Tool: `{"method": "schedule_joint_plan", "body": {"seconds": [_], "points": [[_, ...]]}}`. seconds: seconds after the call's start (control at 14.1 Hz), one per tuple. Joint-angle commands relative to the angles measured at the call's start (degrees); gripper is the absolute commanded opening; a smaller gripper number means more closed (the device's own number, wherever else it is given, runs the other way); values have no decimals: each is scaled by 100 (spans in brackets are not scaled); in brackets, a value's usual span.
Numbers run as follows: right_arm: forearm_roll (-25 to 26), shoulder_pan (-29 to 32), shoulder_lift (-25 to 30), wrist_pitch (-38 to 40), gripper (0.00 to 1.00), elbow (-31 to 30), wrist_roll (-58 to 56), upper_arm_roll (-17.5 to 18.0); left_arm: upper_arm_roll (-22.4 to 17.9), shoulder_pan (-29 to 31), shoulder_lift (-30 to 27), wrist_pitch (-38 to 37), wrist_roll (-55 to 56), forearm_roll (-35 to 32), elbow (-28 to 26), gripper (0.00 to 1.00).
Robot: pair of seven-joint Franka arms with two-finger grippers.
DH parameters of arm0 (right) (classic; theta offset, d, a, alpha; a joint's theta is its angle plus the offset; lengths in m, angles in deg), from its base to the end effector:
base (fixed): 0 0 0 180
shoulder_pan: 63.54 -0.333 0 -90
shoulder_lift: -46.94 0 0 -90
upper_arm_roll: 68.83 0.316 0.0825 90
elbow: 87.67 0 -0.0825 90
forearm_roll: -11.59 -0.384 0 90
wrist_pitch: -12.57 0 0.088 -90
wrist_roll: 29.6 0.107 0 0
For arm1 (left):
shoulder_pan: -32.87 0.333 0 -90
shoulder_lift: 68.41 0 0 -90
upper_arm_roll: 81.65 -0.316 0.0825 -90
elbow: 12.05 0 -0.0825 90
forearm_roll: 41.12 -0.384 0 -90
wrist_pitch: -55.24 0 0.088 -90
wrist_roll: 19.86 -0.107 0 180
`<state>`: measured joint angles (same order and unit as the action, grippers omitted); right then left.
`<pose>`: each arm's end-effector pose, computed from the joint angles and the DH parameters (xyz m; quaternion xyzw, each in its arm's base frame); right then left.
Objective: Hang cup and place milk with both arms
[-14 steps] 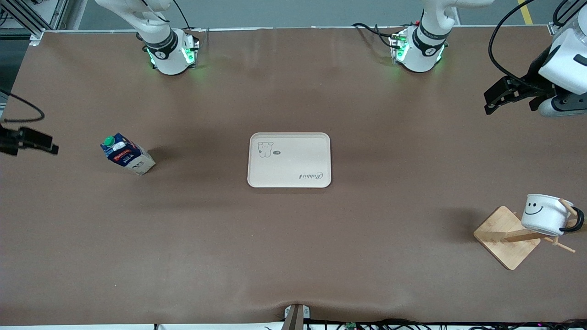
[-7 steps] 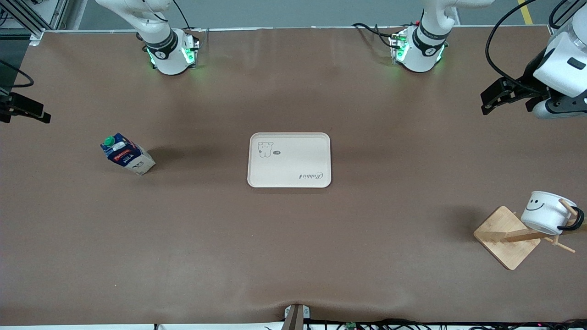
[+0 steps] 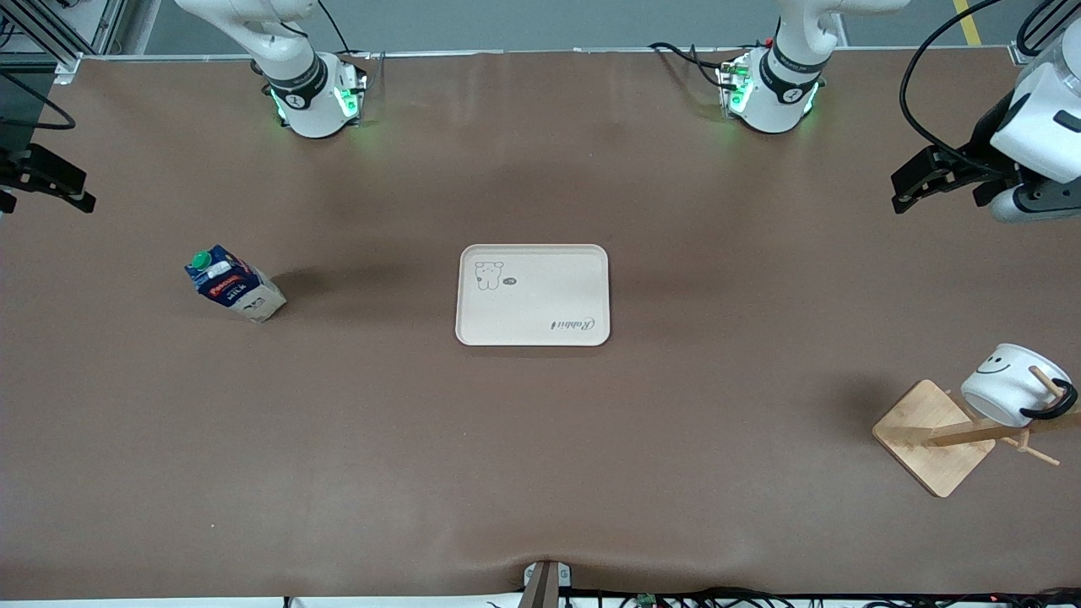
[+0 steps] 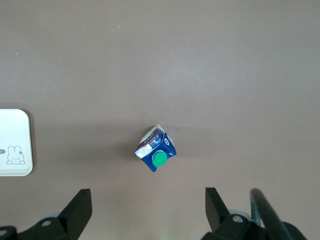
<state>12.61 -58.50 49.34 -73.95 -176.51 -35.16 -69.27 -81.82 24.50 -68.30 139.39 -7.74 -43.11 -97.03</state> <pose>0.5328 -0.0532 0.6515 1.0000 0.0002 -0.0001 0.0088 0.5399 -0.0737 0.6555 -0.9992 -0.0358 0.0050 0.0185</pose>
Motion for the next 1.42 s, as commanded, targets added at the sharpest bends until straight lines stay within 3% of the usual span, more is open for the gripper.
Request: {"method": "schedule_joint_plan", "body": {"seconds": [0.0,0.43,1.35], "points": [[12,24,-223,65,100,332,10,0,-9,107,-29,84,-43,225,-70,100],[-14,6,-223,74,100,332,28,0,-9,283,-240,84,-17,269,-247,100],[-14,41,-223,74,100,332,28,0,43,186,-117,58,-43,172,-62,100]]}}
